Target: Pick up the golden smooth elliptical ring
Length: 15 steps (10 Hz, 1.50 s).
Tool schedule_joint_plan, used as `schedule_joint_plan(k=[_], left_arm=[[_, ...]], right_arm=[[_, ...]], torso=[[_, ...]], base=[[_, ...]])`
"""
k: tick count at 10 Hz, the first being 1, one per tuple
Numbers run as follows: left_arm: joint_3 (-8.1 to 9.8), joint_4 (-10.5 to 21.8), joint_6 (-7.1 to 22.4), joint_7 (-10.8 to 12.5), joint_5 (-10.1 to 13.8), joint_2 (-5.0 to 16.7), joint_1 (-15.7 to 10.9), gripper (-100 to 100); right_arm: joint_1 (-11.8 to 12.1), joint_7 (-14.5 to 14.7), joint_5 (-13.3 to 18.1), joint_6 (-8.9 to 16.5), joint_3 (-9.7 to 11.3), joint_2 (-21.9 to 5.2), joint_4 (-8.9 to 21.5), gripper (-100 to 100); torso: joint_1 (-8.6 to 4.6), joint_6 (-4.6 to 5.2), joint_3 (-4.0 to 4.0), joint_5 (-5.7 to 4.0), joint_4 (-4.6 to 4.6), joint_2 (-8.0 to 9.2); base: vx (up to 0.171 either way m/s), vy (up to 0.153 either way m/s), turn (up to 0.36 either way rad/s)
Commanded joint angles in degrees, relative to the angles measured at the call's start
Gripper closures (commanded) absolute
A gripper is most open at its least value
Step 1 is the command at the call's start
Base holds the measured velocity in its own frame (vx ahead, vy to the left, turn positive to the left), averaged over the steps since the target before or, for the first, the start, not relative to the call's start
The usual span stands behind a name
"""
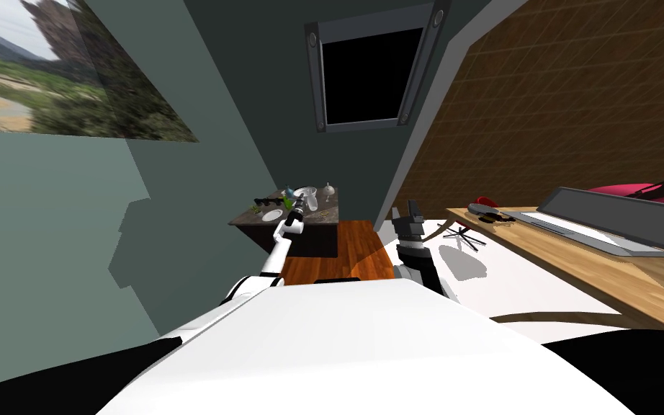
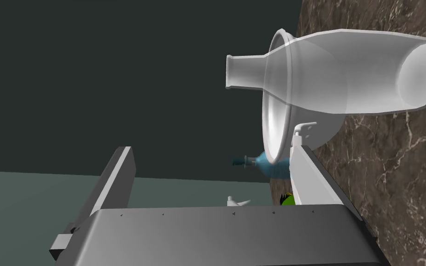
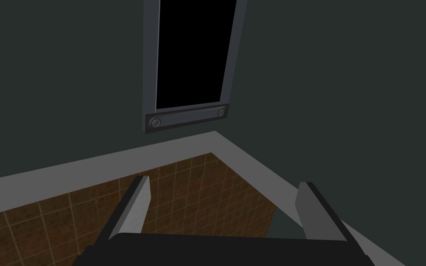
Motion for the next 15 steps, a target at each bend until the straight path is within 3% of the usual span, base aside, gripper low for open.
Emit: schedule_joint_plan(k=[1, 2, 3, 4, 5, 6, 7, 8, 11, 12, 14, 15], left_arm=[[0.03, 2.1, 1.1, 0.2, -0.2, -0.3, -1.2, -100], [0.12, 4.4, 2.9, 0.8, -0.2, -0.5, -3.8, -100], [0.12, 5.9, 2.9, 0.8, -0.2, -0.5, -4.1, -100], [0.23, 8.1, 4.6, 1.3, -0.1, -0.7, -6.7, -100], [0.23, 9.7, 4.6, 1.3, -0.1, -0.7, -7.0, -100], [0.36, 11.8, 6.3, 1.8, -0.1, -0.9, -9.5, -100], [0.36, 13.5, 6.3, 1.8, -0.1, -0.9, -9.7, -100], [0.50, 15.4, 8.0, 2.3, 0.0, -1.1, -12.2, -100], [0.66, 20.4, 9.6, 2.8, 0.0, -1.4, -15.0, -100], [0.84, 22.3, 11.1, 3.2, 0.1, -1.7, -17.4, -100], [0.84, 24.6, 11.1, 3.2, 0.1, -1.7, -17.4, -100], [1.03, 26.3, 12.6, 3.6, 0.1, -2.0, -19.8, -100]], right_arm=[[0.0, 0.0, 0.0, 0.0, 0.0, 0.0, 0.0, 0], [0.0, 0.0, 0.0, 0.0, 0.0, 0.0, 0.0, 0], [0.0, 0.0, 0.0, 0.0, 0.0, 0.0, 0.0, 0], [0.0, 0.0, 0.0, 0.0, 0.0, 0.0, 0.0, 0], [0.0, 0.0, 0.0, 0.0, 0.0, 0.0, 0.0, 0], [0.0, 0.0, 0.0, 0.0, 0.0, 0.0, 0.0, 0], [0.0, 0.0, 0.0, 0.0, 0.0, 0.0, 0.0, 0], [0.0, 0.0, 0.0, 0.0, 0.0, 0.0, 0.0, 0], [0.0, 0.0, 0.0, 0.0, 0.0, 0.0, 0.0, 0], [0.0, 0.0, 0.0, 0.0, 0.0, 0.0, 0.0, 0], [0.0, 0.0, 0.0, 0.0, 0.0, 0.0, 0.0, 0], [0.0, 0.0, 0.0, 0.0, 0.0, 0.0, 0.0, 0]], torso=[[0.00, 0.00, 0.00, 0.00, 0.00, 0.00], [0.00, -0.01, 0.00, 0.01, -0.01, 0.01], [0.00, 0.00, 0.00, 0.00, 0.00, 0.01], [0.00, -0.01, 0.00, 0.01, -0.01, 0.01], [0.00, 0.00, 0.00, 0.00, 0.00, -0.01], [0.00, -0.01, -0.01, 0.01, -0.01, -0.01], [-0.01, 0.00, -0.01, 0.00, -0.01, -0.02], [-0.01, -0.01, -0.01, 0.00, -0.01, -0.02], [0.00, 0.00, -0.02, 0.00, -0.01, -0.03], [0.00, -0.02, -0.02, 0.01, -0.02, -0.03], [0.01, -0.02, -0.03, 0.01, -0.02, -0.03], [0.01, -0.02, -0.01, 0.01, -0.02, -0.02]], base=[[-0.004, 0.006, 0.001], [-0.006, 0.009, 0.004], [-0.004, 0.007, -0.003], [-0.002, 0.007, 0.003], [0.001, 0.006, -0.003], [0.002, 0.008, 0.000], [0.003, 0.006, -0.004], [0.005, 0.008, -0.002], [0.007, 0.009, -0.003], [0.011, 0.009, -0.001], [0.005, 0.005, -0.002], [0.007, 0.009, 0.002]])
